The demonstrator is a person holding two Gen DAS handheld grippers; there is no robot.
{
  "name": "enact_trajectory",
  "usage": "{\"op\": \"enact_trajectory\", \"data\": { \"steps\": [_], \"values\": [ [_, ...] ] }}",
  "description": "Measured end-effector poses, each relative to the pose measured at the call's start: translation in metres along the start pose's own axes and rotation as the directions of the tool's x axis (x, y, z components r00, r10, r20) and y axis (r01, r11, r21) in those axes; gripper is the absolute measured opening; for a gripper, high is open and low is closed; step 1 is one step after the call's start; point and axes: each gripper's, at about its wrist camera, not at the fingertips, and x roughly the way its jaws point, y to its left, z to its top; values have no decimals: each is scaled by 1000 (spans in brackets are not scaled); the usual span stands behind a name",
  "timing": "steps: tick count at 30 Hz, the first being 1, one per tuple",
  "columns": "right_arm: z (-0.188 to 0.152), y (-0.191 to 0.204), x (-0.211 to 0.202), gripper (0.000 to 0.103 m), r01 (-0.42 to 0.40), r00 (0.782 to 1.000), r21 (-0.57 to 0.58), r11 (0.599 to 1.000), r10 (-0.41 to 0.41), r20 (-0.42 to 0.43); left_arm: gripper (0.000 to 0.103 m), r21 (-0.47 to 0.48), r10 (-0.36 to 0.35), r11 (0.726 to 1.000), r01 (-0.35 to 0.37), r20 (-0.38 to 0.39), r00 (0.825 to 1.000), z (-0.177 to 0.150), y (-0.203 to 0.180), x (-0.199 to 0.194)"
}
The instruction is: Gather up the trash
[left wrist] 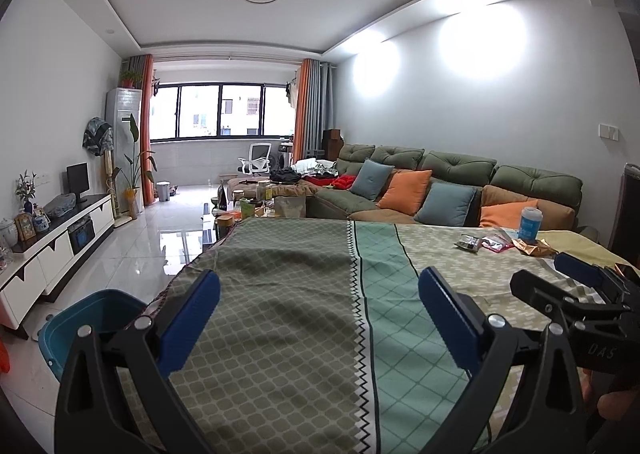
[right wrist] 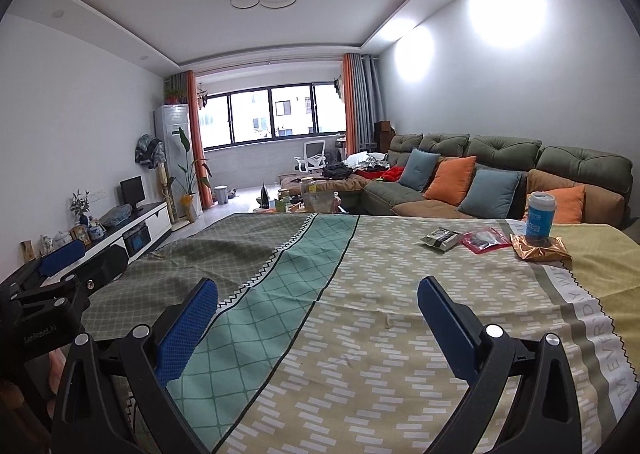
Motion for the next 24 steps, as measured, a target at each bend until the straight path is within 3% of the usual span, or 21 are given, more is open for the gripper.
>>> {"op": "enact_trajectory", "data": {
  "steps": [24],
  "values": [
    [4, 0, -2, 100, 13, 1000, -5, 1000, -13, 21, 100, -9, 9, 1000, -8, 34, 999, 3, 1, -2]
  ]
}}
